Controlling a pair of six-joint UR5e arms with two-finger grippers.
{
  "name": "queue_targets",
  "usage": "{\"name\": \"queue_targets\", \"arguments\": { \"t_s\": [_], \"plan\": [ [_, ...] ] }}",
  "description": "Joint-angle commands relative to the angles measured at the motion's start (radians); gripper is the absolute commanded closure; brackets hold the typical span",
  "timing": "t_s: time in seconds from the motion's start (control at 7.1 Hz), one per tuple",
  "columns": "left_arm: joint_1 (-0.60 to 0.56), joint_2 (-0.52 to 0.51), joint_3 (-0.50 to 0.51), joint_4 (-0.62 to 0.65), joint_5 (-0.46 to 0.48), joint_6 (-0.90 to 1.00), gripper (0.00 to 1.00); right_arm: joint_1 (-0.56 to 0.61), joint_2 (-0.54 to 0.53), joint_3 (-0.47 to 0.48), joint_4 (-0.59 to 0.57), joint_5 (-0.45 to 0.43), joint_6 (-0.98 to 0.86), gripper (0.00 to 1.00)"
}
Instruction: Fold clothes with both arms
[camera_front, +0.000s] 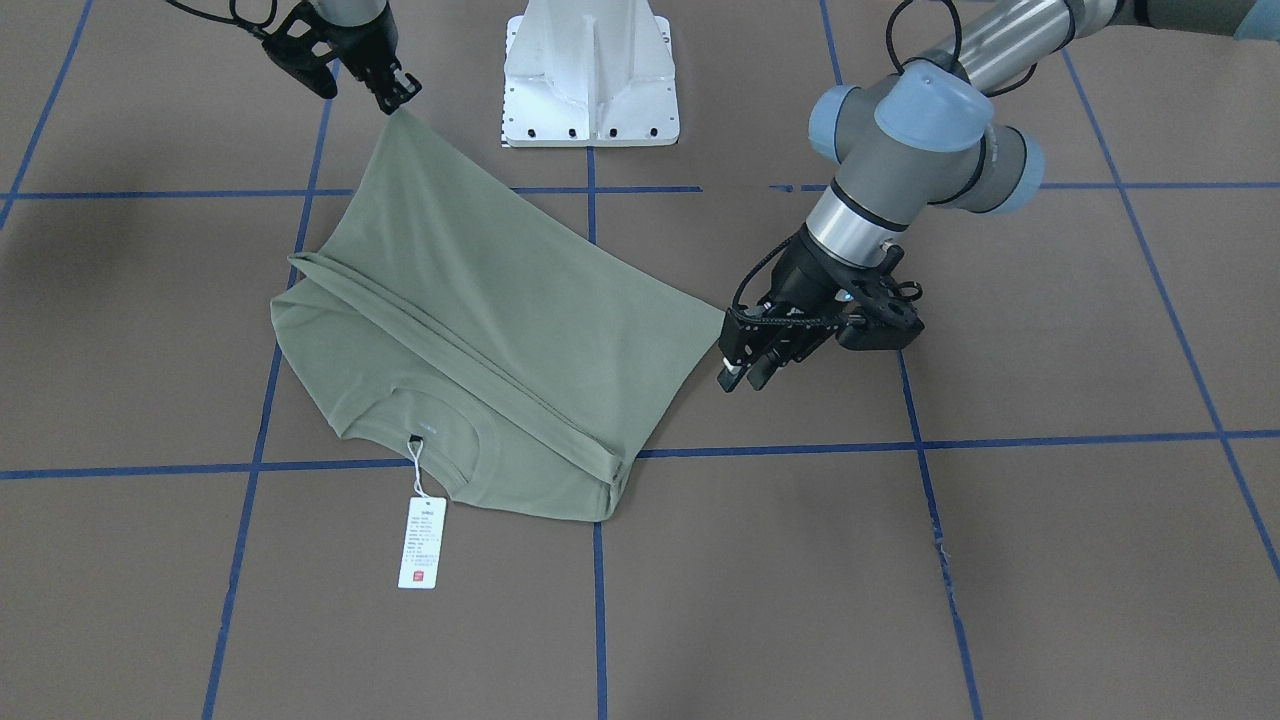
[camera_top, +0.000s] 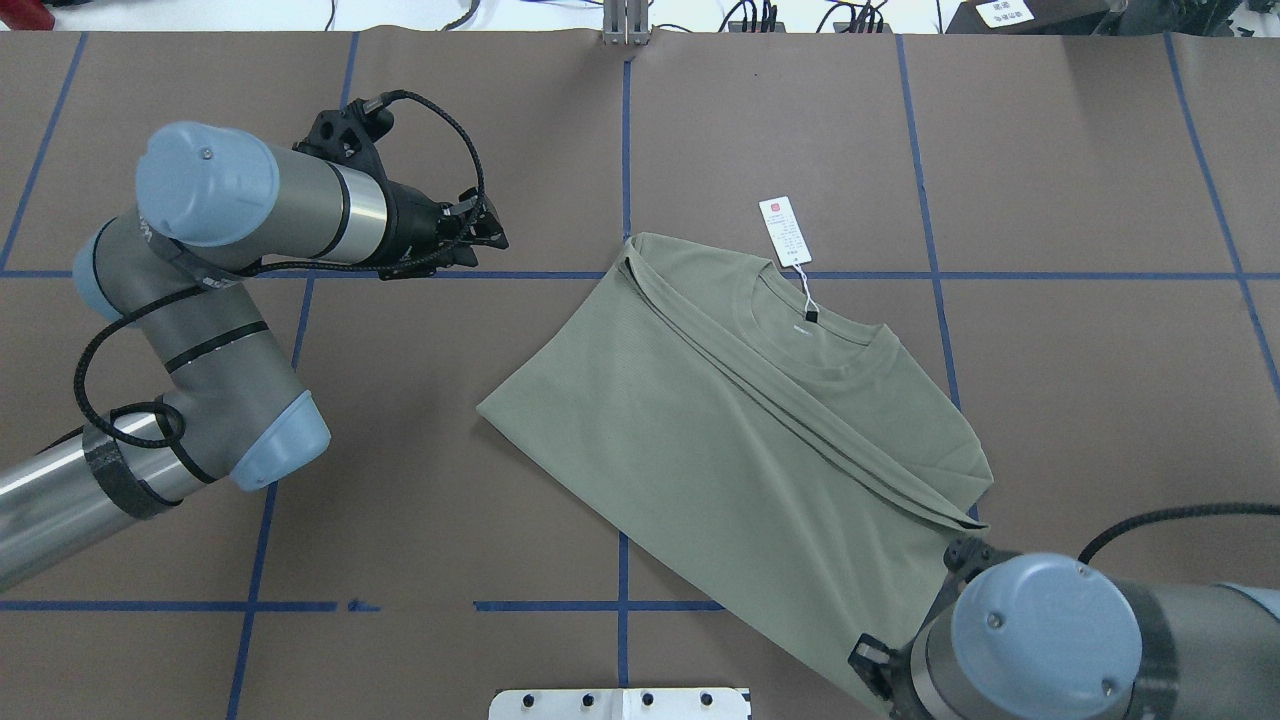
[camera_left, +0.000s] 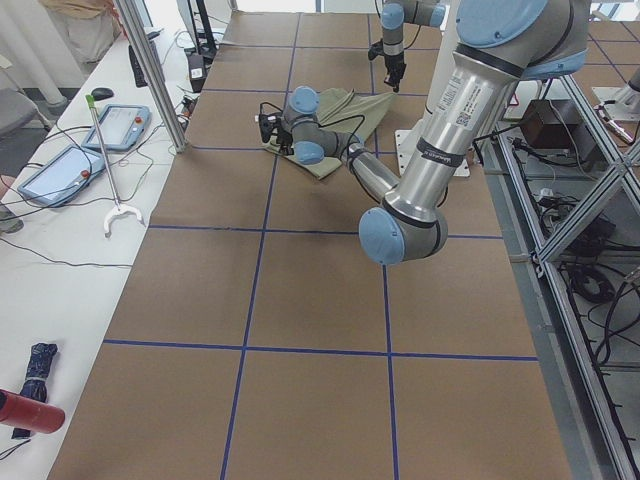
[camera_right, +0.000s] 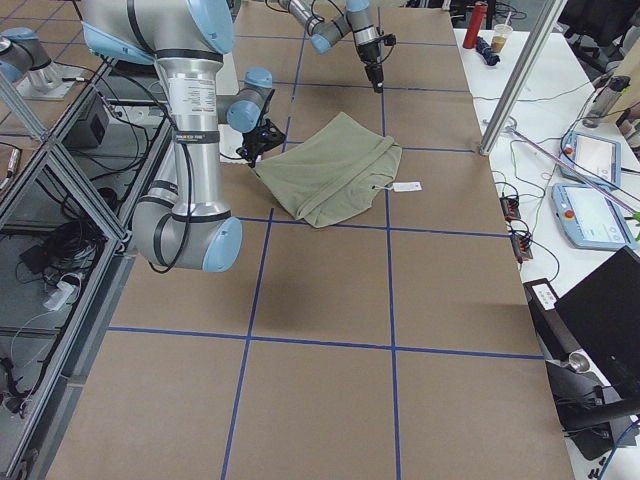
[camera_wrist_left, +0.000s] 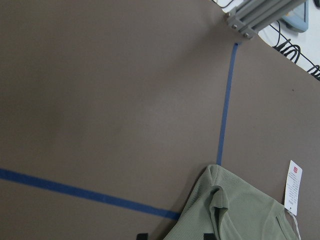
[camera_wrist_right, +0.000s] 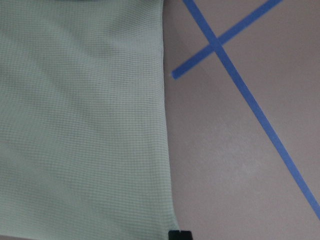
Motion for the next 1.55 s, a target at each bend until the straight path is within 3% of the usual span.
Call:
{"name": "queue_targets", "arguments": {
  "t_s": [0.0,0.42,0.85,0.99,1.41],
  "plan": [
    [0.05,0.039,-0.06,0.001,-0.005,-0.051,0.52,-0.083,-0.004,0.001,-0.005,-0.079,0.083,0.01],
    [0.101,0.118,-0.134,0.003,-0.002,-0.134,0.46,0.125,0.008,0.008,-0.001,-0.083,0.077,0.0],
    [0.197,0.115,-0.097,0.003,0.009,-0.195,0.42,0.409,0.08,-0.037,0.003,-0.075,-0.206,0.0],
    [0.204,0.104,-0.061,0.004,0.018,-0.197,0.4,0.452,0.109,-0.072,0.005,-0.075,-0.284,0.0],
    [0.215,0.104,-0.017,0.013,0.04,-0.194,0.4,0.449,0.117,-0.1,0.008,-0.077,-0.291,0.0]
  ]
}}
